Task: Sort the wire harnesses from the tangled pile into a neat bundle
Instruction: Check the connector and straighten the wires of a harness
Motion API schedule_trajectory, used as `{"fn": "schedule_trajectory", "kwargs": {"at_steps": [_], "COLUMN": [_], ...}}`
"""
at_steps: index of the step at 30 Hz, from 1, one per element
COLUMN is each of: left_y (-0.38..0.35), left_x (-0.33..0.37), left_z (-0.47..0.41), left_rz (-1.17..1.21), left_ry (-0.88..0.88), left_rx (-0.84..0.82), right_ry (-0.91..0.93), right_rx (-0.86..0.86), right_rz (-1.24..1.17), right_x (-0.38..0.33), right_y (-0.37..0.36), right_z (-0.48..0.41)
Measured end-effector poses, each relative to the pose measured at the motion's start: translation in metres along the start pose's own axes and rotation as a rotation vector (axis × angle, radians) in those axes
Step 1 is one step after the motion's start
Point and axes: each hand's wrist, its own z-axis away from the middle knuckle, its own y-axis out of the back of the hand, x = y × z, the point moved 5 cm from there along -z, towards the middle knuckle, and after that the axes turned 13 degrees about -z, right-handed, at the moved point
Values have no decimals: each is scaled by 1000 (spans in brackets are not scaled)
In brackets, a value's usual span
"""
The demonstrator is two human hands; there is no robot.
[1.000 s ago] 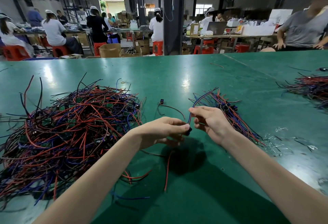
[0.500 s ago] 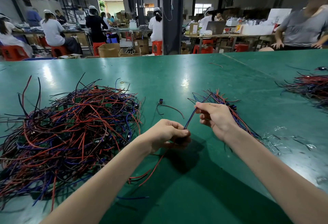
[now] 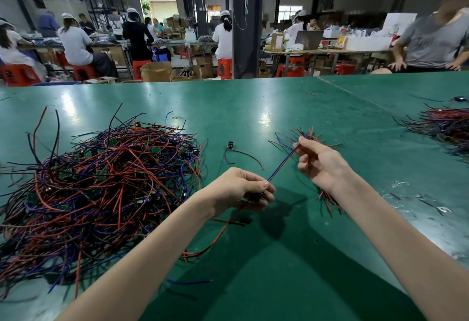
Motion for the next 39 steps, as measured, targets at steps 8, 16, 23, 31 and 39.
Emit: {"fn": "schedule_trajectory", "kwargs": {"at_steps": [8,16,23,31,39], "left_y": [4,4,4,4,2], "left_x": [-6,-8,-6,-7,-8], "left_z": [-2,-2,1,1,-1], "left_rz": [-11,-43,-41,-69,-54], "left_ry": [12,31,22,29,19], "left_rx": [61,33,26,12,33], "right_ry": [175,406,-48,312,1016], "right_rx": [39,18,55,12,-15], "right_rz": [104,280,-77,270,962], "right_x": [-8,-18,-2,-18,-23], "right_y": [4,0,6,4,-7], "right_z": [-1,4,-1,0,17]}}
